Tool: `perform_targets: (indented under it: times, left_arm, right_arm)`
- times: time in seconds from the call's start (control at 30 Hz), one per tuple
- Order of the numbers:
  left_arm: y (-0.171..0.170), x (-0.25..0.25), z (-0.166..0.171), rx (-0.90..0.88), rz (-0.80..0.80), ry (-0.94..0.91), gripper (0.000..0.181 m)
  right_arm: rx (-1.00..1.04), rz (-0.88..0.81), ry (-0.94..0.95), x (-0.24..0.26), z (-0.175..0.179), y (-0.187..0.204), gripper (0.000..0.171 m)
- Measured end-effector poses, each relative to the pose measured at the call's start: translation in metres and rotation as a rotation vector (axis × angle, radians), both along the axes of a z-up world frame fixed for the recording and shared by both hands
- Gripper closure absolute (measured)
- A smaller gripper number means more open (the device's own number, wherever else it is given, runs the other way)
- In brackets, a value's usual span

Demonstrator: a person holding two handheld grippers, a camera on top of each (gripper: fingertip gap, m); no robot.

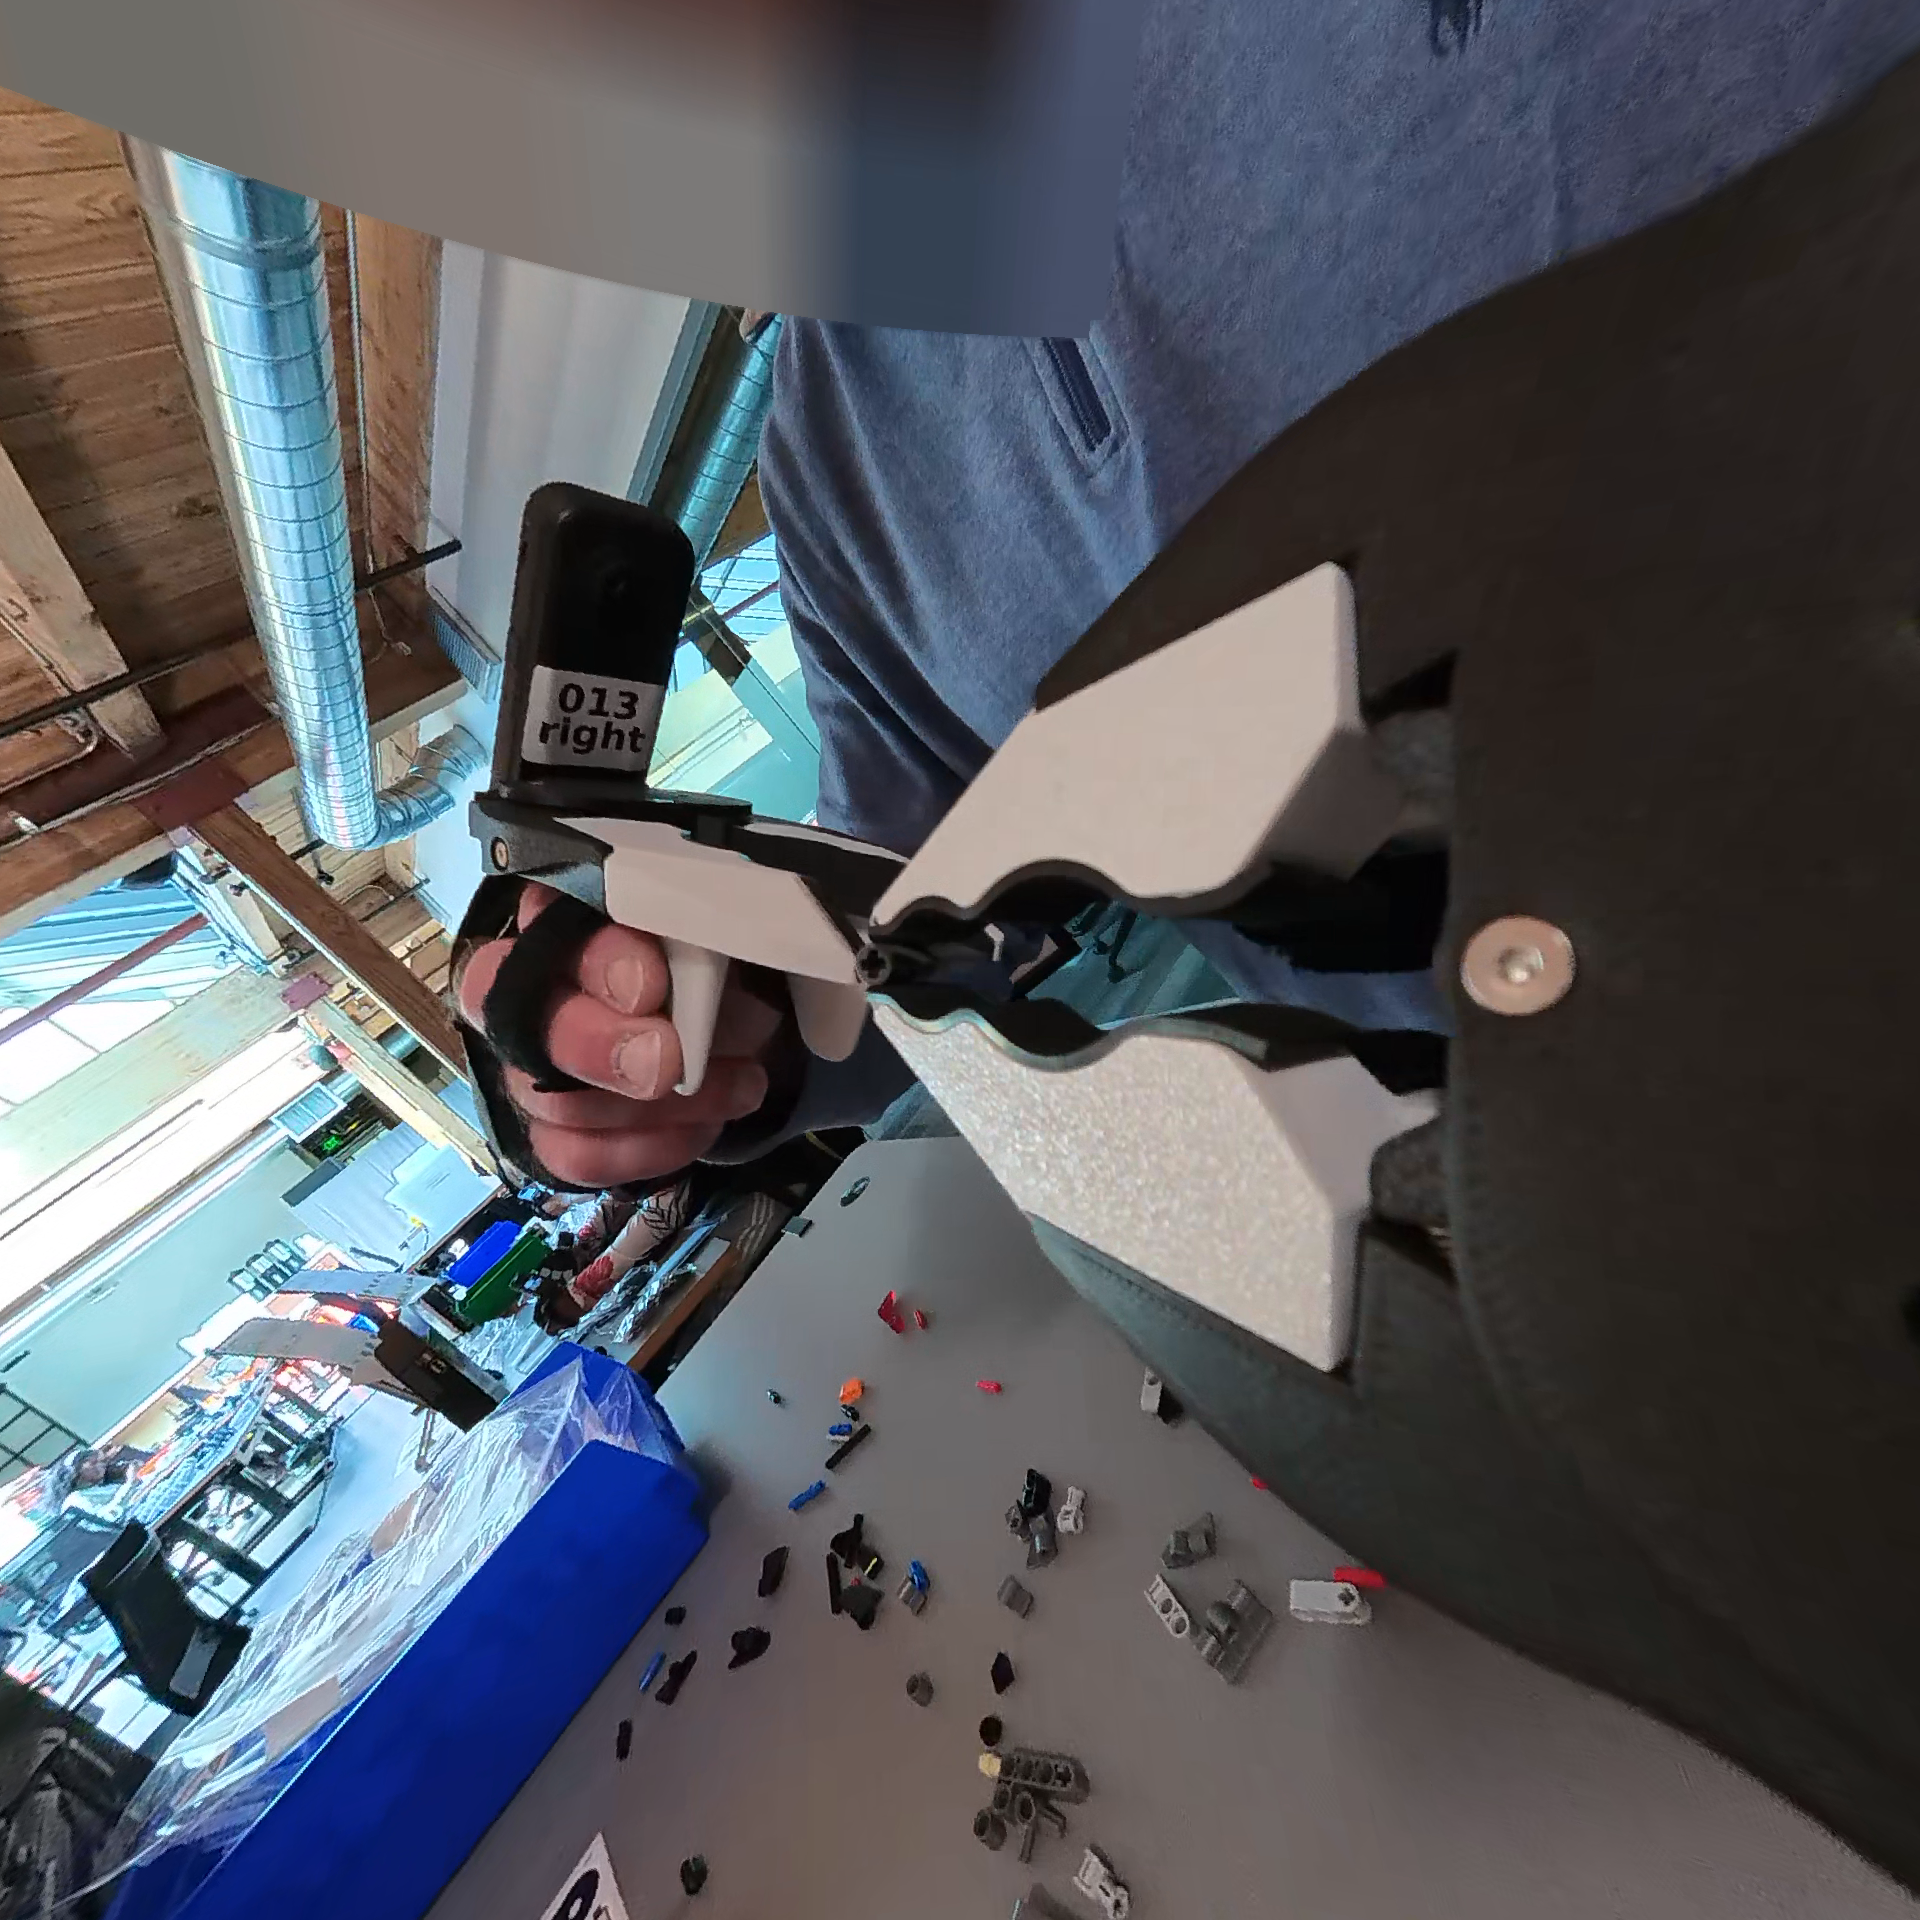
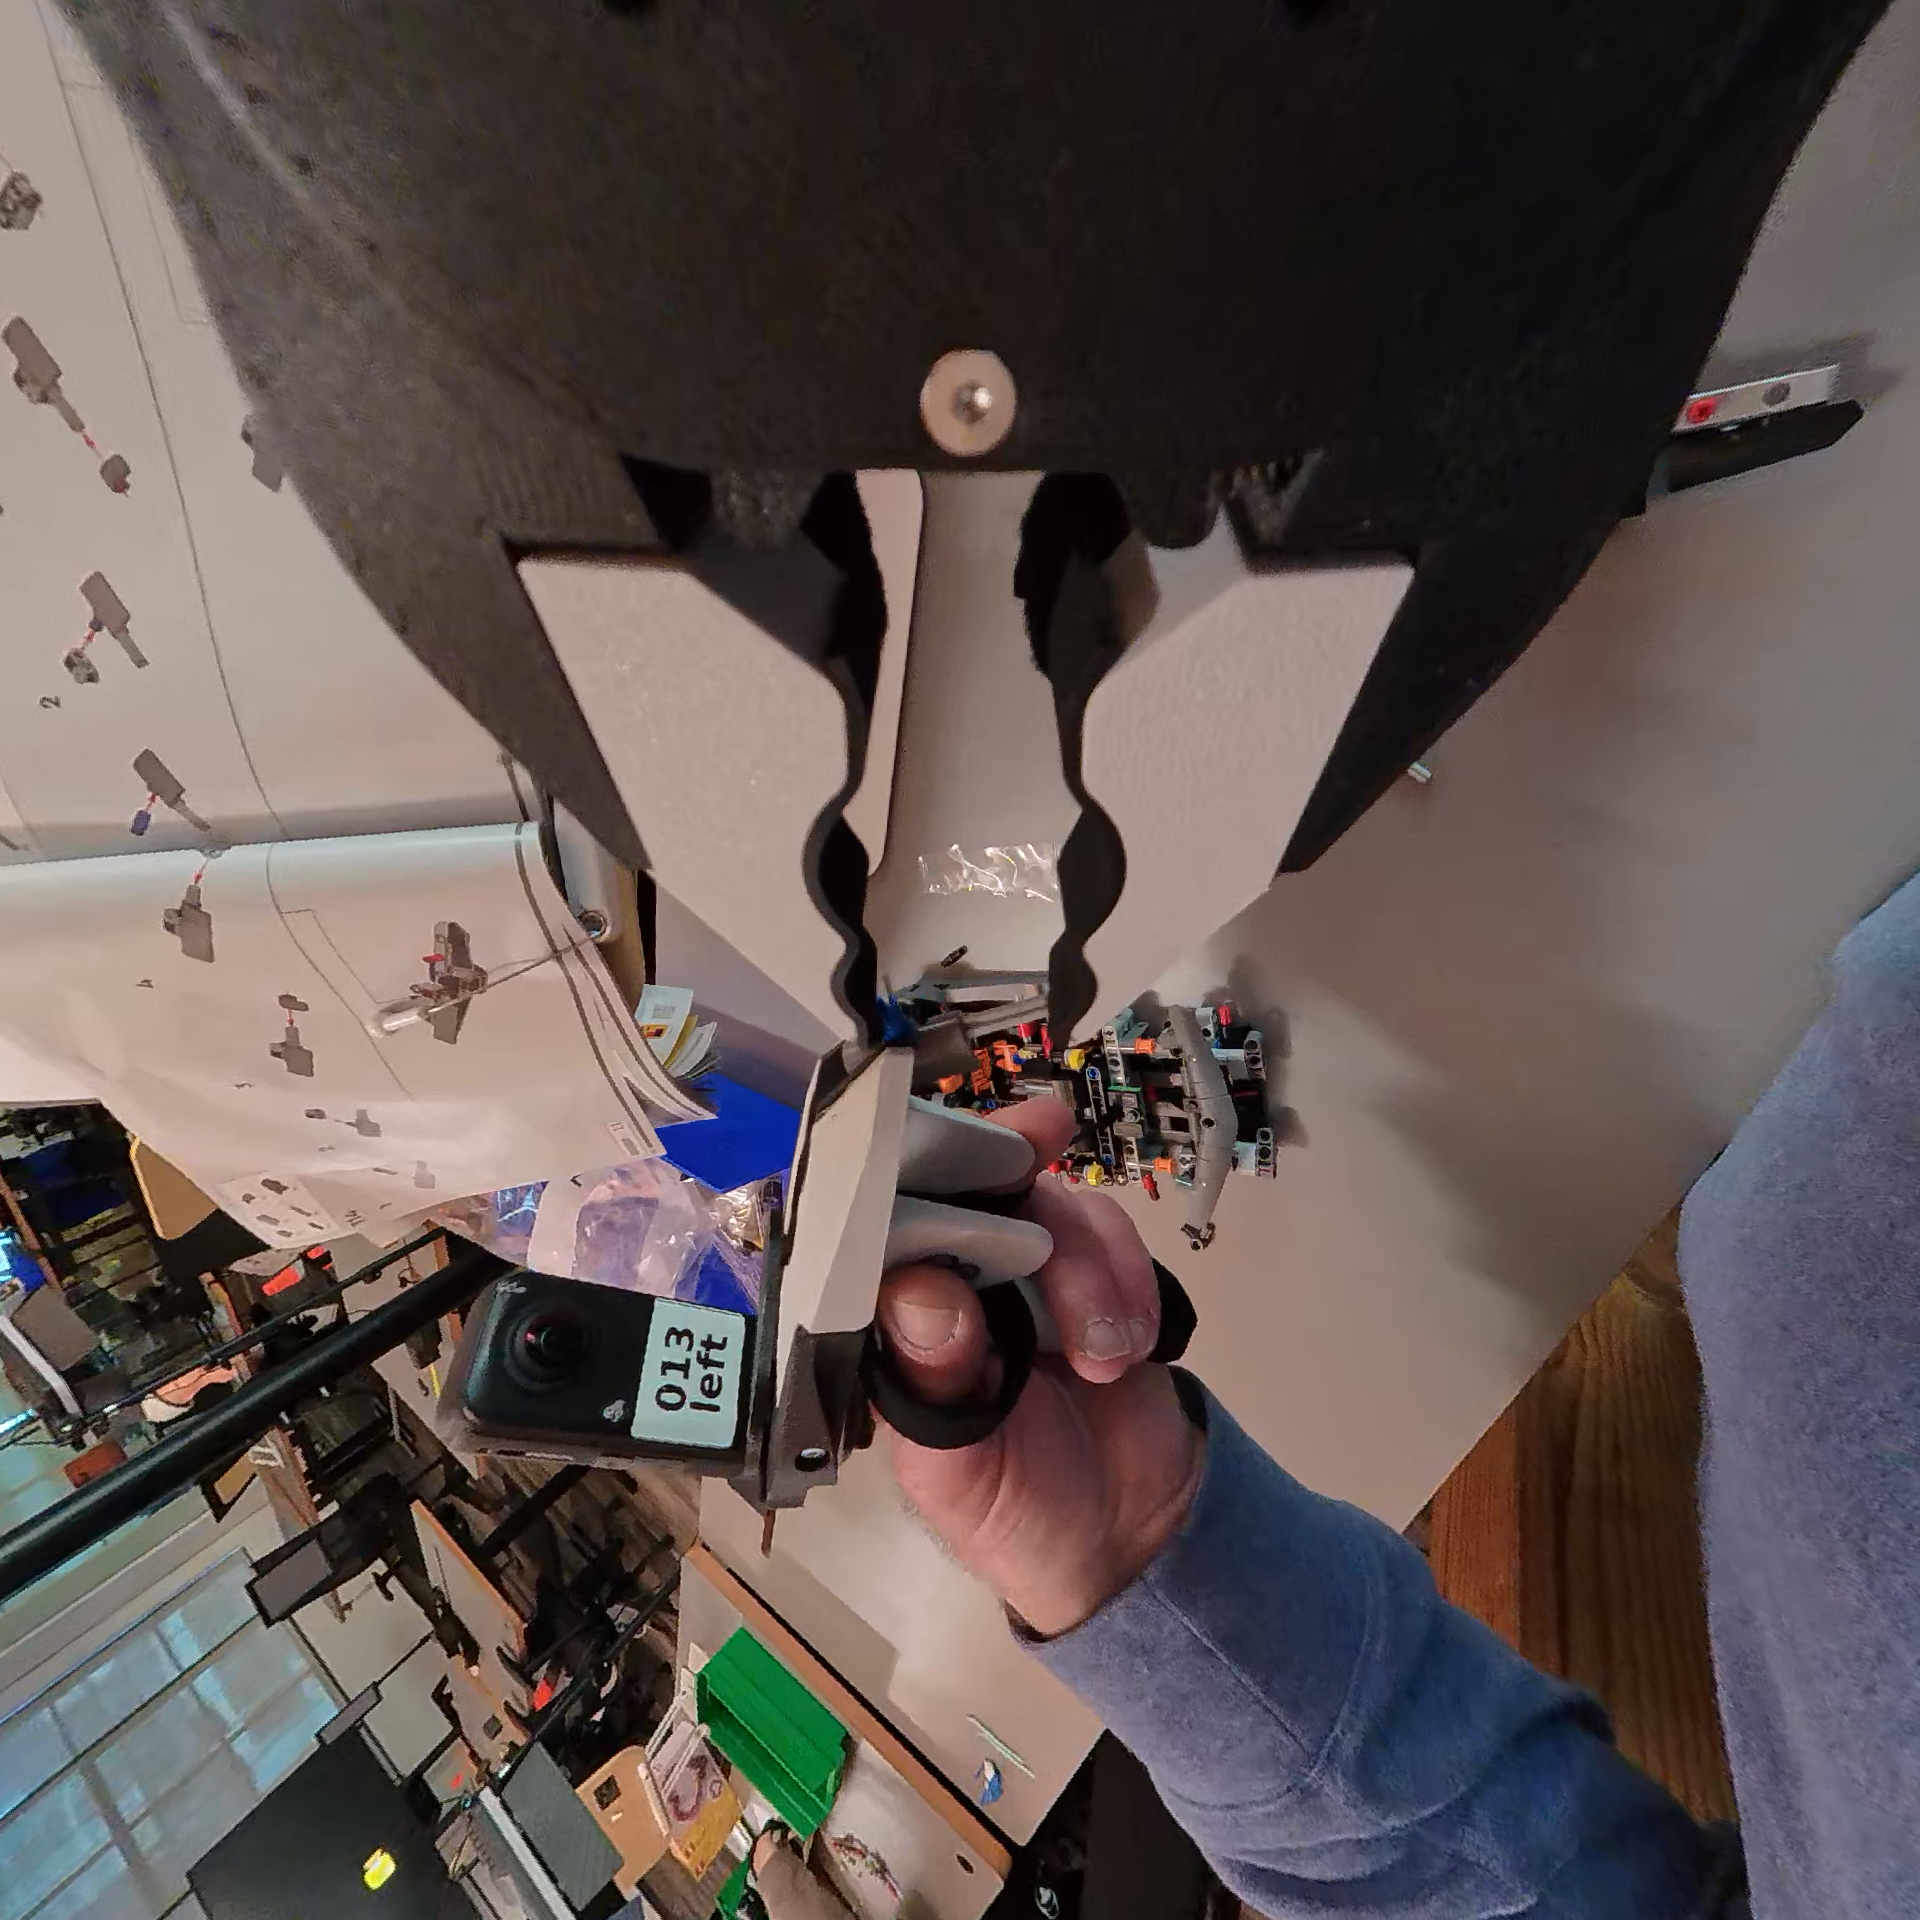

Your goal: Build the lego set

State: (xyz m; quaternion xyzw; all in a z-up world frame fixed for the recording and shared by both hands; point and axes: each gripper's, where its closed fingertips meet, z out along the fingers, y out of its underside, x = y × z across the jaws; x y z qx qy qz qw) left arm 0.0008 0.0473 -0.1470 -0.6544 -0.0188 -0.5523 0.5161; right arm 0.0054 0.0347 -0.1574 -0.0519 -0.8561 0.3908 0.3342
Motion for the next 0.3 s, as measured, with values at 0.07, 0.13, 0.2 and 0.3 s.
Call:
perform_targets:
  times: [0.07,0.13,0.2,0.3]
  left_arm:
    - [0.003,-0.001,-0.001,-0.003,0.022,-0.007,0.177]
    - [0.005,-0.001,-0.002,-0.002,0.030,-0.012,0.177]
    - [0.006,0.005,-0.006,-0.012,0.020,-0.004,0.177]
    - [0.010,0.002,-0.014,-0.032,0.057,0.043,0.177]
  right_arm:
    - [-0.008,-0.022,0.000,-0.002,-0.001,0.003,0.141]
    - [-0.023,-0.033,-0.007,-0.003,-0.001,0.004,0.146]
    - [-0.051,-0.022,-0.028,-0.001,0.000,0.006,0.155]
    - [-0.042,-0.053,-0.033,-0.003,-0.008,0.010,0.159]
